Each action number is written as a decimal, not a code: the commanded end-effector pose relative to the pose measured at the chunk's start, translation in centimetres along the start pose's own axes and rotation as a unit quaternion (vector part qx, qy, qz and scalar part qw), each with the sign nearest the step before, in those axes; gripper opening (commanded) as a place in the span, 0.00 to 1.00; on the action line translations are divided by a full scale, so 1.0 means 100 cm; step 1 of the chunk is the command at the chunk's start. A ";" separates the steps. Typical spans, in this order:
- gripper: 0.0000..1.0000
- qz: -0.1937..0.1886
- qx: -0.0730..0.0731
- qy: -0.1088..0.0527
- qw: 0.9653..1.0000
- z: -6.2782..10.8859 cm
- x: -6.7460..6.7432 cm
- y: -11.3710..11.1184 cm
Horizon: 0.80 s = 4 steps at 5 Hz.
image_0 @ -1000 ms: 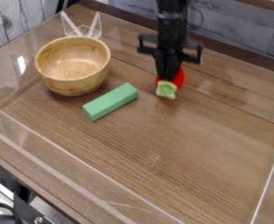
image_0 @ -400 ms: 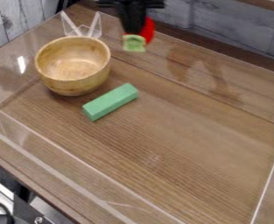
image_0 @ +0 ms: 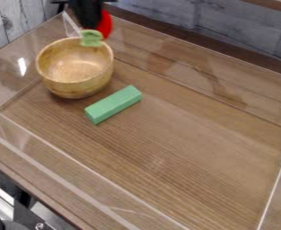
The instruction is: Move the red fruit to the left
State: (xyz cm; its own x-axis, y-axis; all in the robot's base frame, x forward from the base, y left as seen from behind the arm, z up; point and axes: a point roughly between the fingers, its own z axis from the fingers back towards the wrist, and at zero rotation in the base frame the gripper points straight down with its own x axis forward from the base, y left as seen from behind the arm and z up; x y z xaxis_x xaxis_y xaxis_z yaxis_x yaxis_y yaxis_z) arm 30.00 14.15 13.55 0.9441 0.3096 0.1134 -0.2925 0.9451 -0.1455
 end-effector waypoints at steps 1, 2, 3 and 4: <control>0.00 0.016 0.014 -0.040 0.999 0.025 0.011 0.026; 0.00 0.041 0.014 -0.047 0.998 0.023 0.009 0.039; 0.00 0.068 0.018 -0.051 0.996 0.022 0.007 0.057; 0.00 0.092 0.022 -0.051 0.994 0.022 0.007 0.073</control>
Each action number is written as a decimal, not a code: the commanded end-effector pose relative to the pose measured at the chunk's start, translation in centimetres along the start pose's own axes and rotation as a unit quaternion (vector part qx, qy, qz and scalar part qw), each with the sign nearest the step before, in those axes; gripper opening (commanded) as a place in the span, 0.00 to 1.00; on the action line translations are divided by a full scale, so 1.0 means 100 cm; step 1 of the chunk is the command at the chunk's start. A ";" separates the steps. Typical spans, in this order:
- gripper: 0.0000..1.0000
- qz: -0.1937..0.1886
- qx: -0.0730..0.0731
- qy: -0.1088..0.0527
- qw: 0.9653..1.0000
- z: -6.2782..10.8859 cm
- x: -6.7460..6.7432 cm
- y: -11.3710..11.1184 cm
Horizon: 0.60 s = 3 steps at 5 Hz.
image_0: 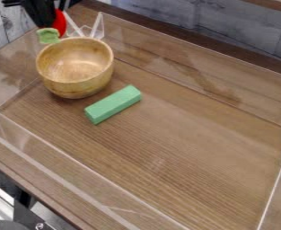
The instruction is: Move the red fruit to the left
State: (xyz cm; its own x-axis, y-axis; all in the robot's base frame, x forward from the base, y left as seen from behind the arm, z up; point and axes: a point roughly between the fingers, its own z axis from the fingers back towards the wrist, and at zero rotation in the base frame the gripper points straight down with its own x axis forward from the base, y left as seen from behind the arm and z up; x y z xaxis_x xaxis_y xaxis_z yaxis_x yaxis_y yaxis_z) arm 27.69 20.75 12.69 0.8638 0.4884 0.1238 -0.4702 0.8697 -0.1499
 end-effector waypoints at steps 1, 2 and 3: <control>0.00 0.007 0.010 -0.028 1.000 0.016 0.011 0.006; 0.00 0.017 0.012 -0.024 0.999 0.013 0.010 0.010; 1.00 0.024 0.015 -0.020 0.999 0.010 0.009 0.012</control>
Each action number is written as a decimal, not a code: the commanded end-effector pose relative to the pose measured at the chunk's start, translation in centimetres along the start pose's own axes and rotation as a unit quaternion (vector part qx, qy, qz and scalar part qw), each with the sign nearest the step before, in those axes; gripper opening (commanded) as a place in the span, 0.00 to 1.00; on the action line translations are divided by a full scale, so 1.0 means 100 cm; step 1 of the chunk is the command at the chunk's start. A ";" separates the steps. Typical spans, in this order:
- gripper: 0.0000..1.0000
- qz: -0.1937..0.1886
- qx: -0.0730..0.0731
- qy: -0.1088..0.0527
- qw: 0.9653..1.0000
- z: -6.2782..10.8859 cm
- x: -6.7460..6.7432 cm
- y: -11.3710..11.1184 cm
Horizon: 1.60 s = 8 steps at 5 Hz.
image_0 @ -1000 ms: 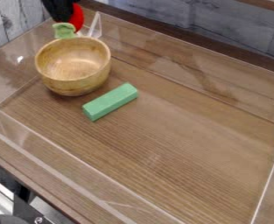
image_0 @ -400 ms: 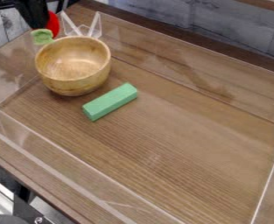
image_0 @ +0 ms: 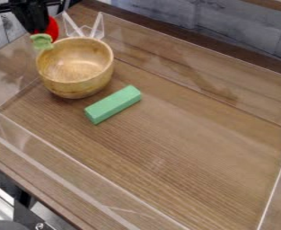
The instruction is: Move the red fruit to the left
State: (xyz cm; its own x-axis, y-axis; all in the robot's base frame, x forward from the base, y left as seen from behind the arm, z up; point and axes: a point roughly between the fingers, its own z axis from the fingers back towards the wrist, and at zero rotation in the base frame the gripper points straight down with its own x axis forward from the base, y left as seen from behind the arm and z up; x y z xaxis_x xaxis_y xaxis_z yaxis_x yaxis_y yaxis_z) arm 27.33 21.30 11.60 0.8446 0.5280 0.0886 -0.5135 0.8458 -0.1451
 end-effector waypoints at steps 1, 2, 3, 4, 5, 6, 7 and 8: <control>0.00 0.008 0.011 -0.032 0.999 0.017 0.009 0.003; 1.00 0.008 0.017 -0.025 1.000 0.002 0.008 0.001; 1.00 0.011 0.019 -0.021 1.000 -0.008 0.007 -0.002; 1.00 0.007 0.021 -0.016 1.000 -0.019 0.008 -0.007; 1.00 0.002 0.023 -0.012 1.000 -0.030 0.008 -0.013; 1.00 0.001 0.027 -0.007 1.000 -0.040 0.008 -0.016; 1.00 0.000 0.030 -0.003 1.000 -0.050 0.008 -0.019; 0.00 0.001 0.034 0.000 0.999 -0.058 0.009 -0.021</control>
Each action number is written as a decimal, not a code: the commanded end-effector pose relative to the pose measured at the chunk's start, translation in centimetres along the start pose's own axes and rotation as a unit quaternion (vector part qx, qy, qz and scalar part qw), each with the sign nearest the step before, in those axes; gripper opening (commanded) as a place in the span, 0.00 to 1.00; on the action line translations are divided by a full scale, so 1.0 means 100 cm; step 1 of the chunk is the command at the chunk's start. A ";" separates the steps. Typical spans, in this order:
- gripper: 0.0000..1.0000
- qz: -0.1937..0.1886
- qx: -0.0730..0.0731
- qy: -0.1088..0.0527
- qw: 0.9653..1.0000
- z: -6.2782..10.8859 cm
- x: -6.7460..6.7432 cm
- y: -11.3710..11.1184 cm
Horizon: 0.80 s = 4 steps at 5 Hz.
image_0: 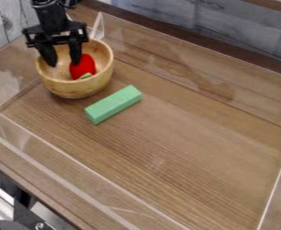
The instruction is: Move the red fruit to the left
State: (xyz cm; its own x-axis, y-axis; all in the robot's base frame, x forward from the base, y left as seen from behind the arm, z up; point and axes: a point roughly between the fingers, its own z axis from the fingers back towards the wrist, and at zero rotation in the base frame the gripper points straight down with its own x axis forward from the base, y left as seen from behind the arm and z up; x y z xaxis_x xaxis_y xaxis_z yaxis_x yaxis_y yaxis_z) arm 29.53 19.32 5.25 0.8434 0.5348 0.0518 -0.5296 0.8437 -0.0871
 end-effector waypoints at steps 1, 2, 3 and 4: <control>0.00 -0.003 0.004 -0.019 1.000 0.011 0.007 -0.003; 0.00 -0.002 -0.010 -0.025 1.000 0.032 0.010 -0.007; 0.00 -0.002 -0.025 -0.033 0.999 0.053 0.012 -0.012; 0.00 -0.009 -0.040 -0.039 0.998 0.073 0.014 -0.019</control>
State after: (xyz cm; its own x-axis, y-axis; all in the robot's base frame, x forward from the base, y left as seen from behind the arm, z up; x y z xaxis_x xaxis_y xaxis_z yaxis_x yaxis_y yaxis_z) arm 30.44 18.27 9.46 0.8422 0.5385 0.0284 -0.5265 0.8325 -0.1723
